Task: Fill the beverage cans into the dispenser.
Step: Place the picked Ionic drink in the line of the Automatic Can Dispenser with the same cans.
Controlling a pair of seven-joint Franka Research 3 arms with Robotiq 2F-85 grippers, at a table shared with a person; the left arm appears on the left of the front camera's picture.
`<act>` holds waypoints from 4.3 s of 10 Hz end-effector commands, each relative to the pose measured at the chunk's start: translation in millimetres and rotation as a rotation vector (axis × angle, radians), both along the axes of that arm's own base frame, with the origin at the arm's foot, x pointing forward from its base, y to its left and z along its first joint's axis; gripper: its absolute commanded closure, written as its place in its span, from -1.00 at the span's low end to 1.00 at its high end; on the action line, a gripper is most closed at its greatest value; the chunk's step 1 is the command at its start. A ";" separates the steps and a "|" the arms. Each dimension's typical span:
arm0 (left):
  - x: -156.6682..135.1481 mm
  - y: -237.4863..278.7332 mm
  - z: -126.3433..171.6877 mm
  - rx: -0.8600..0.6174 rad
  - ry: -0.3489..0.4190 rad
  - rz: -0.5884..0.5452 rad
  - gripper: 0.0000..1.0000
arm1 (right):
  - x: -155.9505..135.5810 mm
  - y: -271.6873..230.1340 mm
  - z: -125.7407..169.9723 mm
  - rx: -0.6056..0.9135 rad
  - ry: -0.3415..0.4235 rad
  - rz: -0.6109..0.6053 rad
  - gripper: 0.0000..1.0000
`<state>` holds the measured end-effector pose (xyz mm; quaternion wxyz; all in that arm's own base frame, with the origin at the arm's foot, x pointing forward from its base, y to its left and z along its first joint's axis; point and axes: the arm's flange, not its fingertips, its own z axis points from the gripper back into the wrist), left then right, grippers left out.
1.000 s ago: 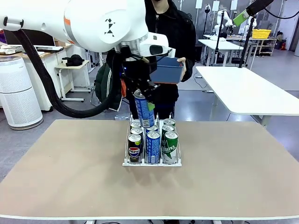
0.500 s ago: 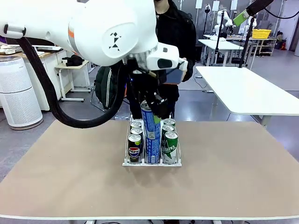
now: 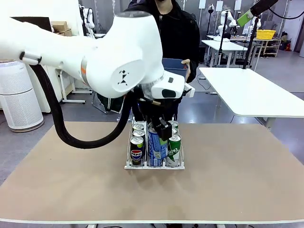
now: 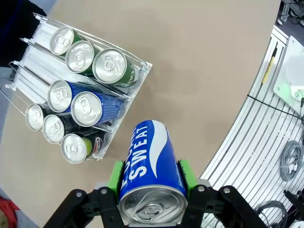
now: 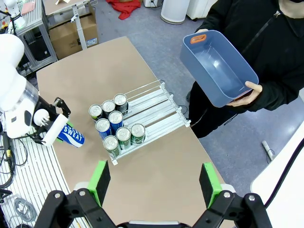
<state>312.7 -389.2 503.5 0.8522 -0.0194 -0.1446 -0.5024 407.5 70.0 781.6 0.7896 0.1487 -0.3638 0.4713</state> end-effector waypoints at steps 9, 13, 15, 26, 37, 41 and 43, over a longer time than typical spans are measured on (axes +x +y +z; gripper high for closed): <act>8.7 -5.1 -27.1 -0.040 0.029 0.118 -0.15 | -1.0 -0.8 -1.4 0.002 0.009 0.007 -1.00; 19.7 -0.3 -30.5 0.033 -0.053 0.133 -0.15 | -1.0 -0.8 -1.4 0.002 0.009 0.007 -1.00; 28.5 0.0 -38.7 0.032 -0.058 0.152 -0.15 | -1.0 -0.8 -1.4 0.002 0.009 0.007 -1.00; 77.6 9.1 -57.1 -0.002 -0.154 0.093 -0.15 | -1.0 -0.8 -1.4 0.002 0.009 0.007 -1.00; 105.4 7.1 -95.1 -0.078 -0.049 0.066 -0.15 | -1.0 -0.8 -1.4 0.002 0.009 0.007 -1.00; 110.8 8.0 -117.5 -0.073 0.092 0.023 -0.15 | -1.0 -0.8 -1.4 0.002 0.009 0.007 -1.00; 112.8 9.0 -119.3 -0.055 0.144 0.025 -0.15 | -1.0 -0.8 -1.4 0.002 0.009 0.007 -1.00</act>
